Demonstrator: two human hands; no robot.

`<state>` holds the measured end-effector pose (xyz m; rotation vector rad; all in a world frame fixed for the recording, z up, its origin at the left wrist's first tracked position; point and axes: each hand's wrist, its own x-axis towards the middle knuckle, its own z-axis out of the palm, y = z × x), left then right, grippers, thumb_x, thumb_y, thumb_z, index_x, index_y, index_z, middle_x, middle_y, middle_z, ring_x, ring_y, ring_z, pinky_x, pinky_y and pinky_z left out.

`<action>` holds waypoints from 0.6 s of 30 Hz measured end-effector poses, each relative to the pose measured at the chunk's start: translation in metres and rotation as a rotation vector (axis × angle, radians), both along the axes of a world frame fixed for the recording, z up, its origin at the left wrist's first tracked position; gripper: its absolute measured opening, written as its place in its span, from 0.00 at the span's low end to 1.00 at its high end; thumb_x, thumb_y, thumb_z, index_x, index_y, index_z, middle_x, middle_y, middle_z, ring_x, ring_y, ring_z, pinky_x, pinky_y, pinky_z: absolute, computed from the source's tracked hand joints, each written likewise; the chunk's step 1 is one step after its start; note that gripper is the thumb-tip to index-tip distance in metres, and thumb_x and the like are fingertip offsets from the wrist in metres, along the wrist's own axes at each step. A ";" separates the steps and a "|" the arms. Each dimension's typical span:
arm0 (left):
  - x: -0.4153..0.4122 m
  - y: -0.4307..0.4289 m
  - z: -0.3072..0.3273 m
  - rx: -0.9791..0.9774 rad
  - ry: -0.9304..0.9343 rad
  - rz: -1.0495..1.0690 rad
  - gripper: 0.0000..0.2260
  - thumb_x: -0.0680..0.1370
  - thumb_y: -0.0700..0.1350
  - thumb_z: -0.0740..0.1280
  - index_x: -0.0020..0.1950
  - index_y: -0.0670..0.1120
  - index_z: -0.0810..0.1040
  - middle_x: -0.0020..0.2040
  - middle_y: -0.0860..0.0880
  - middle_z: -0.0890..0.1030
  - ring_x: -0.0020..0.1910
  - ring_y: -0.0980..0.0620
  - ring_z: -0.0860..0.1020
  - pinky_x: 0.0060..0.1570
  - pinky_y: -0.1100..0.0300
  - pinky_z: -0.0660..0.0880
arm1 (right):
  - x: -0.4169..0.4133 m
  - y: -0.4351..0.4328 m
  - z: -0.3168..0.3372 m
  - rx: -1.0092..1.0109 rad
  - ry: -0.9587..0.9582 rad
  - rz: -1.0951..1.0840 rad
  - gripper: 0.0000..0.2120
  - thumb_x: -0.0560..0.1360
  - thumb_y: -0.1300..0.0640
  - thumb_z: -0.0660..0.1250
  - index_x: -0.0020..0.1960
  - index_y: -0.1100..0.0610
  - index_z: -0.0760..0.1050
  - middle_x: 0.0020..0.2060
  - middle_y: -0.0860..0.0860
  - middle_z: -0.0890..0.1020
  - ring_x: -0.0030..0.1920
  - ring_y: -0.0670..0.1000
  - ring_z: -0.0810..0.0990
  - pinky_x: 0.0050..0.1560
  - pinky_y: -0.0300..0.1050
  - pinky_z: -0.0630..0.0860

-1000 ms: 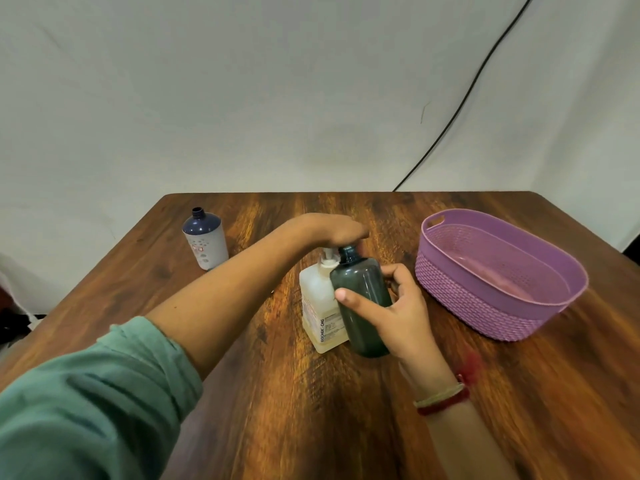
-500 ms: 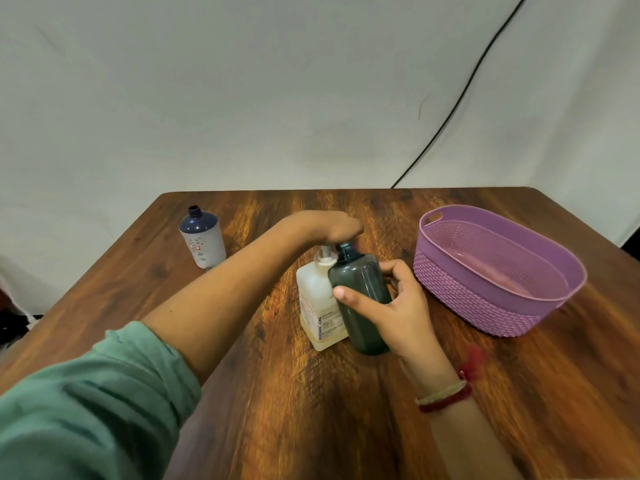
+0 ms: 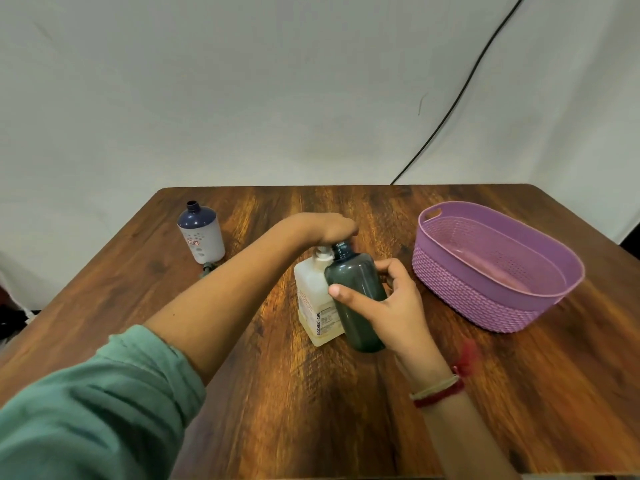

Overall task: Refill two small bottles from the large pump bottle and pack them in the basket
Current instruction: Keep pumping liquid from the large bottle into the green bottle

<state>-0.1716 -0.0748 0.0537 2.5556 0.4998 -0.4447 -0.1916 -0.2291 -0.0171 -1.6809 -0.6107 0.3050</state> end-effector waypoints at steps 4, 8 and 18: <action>0.003 0.002 0.004 0.008 0.020 0.002 0.20 0.83 0.48 0.47 0.59 0.39 0.75 0.57 0.41 0.77 0.42 0.52 0.73 0.43 0.58 0.68 | -0.002 0.000 0.003 0.020 0.024 0.003 0.28 0.53 0.40 0.75 0.47 0.48 0.70 0.47 0.43 0.78 0.49 0.41 0.76 0.43 0.38 0.73; 0.006 0.005 0.007 0.027 -0.033 0.003 0.21 0.84 0.48 0.46 0.61 0.39 0.74 0.59 0.42 0.76 0.50 0.49 0.73 0.49 0.57 0.68 | 0.000 0.003 0.007 0.035 0.003 0.013 0.28 0.53 0.41 0.75 0.48 0.49 0.71 0.45 0.43 0.79 0.46 0.41 0.78 0.42 0.37 0.74; 0.004 0.002 0.008 0.000 -0.018 -0.001 0.22 0.84 0.50 0.46 0.61 0.40 0.75 0.62 0.42 0.76 0.54 0.47 0.76 0.58 0.52 0.68 | 0.003 0.001 0.003 0.013 0.013 0.005 0.30 0.52 0.38 0.77 0.47 0.48 0.71 0.47 0.44 0.79 0.49 0.43 0.78 0.47 0.42 0.76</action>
